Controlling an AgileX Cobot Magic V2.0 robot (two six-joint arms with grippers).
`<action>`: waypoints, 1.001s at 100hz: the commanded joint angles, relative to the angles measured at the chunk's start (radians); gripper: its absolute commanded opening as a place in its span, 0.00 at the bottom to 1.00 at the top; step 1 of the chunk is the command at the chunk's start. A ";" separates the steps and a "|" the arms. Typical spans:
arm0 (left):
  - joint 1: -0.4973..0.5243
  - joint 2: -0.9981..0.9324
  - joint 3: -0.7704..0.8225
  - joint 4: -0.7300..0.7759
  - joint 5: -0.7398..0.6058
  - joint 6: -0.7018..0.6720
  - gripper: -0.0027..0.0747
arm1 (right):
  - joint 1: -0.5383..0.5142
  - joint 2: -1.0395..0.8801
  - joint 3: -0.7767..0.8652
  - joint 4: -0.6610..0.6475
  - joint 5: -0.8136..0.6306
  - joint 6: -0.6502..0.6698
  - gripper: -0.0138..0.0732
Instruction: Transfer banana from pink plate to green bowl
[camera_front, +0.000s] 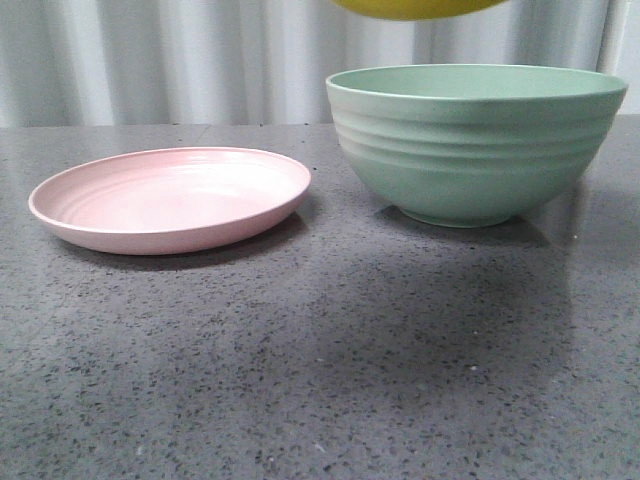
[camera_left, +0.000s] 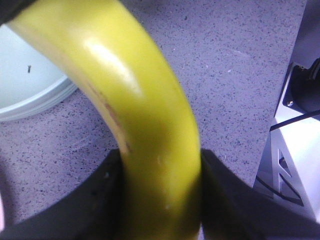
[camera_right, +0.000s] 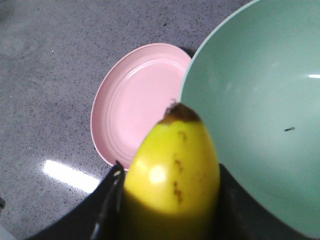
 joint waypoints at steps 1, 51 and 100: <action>-0.004 -0.032 -0.008 -0.015 -0.021 -0.016 0.01 | -0.001 -0.012 -0.033 -0.023 -0.040 -0.029 0.25; -0.004 -0.032 0.085 -0.012 -0.050 -0.045 0.01 | -0.001 0.025 0.069 -0.015 -0.045 -0.029 0.22; -0.004 -0.032 0.120 -0.020 -0.075 -0.045 0.60 | -0.001 0.025 0.069 -0.010 -0.045 -0.030 0.21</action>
